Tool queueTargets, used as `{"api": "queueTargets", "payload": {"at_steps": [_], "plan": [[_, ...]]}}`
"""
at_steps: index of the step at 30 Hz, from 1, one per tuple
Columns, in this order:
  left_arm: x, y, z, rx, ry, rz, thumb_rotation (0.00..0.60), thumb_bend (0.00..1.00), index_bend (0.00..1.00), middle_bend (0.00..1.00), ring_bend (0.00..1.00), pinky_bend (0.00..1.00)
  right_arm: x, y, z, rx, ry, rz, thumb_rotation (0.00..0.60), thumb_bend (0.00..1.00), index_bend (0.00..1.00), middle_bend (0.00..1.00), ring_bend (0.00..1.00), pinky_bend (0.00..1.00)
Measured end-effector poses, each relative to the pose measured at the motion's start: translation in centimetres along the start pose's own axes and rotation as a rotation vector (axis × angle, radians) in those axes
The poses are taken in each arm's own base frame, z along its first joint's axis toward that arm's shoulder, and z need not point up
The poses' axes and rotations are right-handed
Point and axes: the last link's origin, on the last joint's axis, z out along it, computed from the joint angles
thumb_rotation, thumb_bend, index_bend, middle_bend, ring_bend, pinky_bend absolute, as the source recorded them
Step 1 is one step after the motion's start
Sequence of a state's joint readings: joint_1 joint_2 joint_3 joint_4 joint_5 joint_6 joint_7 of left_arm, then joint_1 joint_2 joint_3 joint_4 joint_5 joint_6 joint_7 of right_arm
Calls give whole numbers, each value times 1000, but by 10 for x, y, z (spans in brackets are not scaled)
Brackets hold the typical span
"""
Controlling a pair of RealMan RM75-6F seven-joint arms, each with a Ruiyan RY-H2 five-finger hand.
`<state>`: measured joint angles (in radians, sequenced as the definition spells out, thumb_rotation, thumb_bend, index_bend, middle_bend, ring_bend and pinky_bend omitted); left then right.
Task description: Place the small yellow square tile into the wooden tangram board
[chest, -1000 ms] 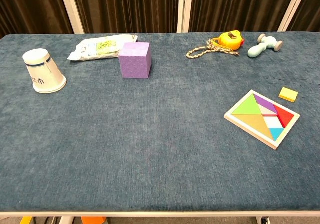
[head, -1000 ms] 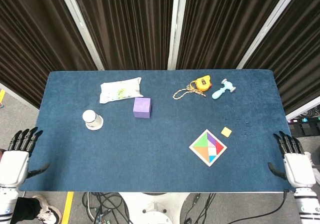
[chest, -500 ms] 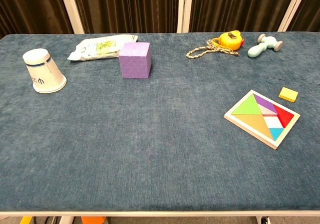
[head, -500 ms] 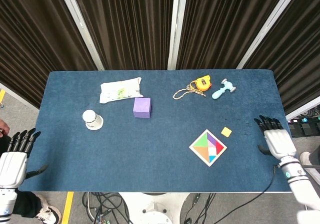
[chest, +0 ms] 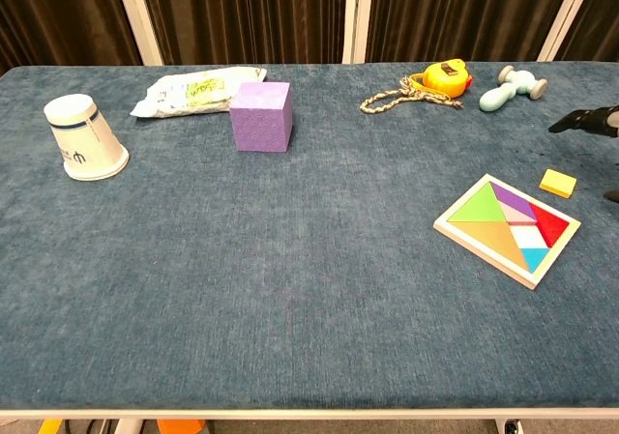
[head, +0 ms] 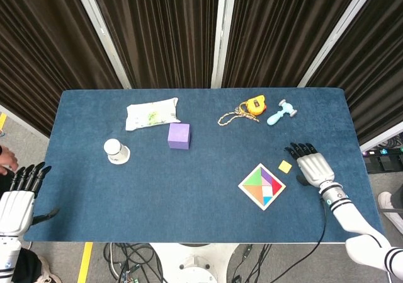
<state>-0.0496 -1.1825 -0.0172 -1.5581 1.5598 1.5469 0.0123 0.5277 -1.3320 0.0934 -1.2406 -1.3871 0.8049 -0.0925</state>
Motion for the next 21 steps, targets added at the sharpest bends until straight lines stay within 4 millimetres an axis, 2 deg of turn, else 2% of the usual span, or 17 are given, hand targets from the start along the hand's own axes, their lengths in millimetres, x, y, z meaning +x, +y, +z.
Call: {"api": "queueTargets", "payload": {"at_steps": [13, 21], "plan": [[-1, -1, -1, 2, -4, 0, 600, 0, 108, 50, 0, 47, -11, -10, 8, 36, 4, 8, 600, 262, 3, 0, 0, 0], [-3, -1, 0, 3, -8, -1, 600, 0, 108, 50, 0, 47, -15, -11, 9, 44, 2, 11, 600, 263, 122, 0, 0, 0]]}}
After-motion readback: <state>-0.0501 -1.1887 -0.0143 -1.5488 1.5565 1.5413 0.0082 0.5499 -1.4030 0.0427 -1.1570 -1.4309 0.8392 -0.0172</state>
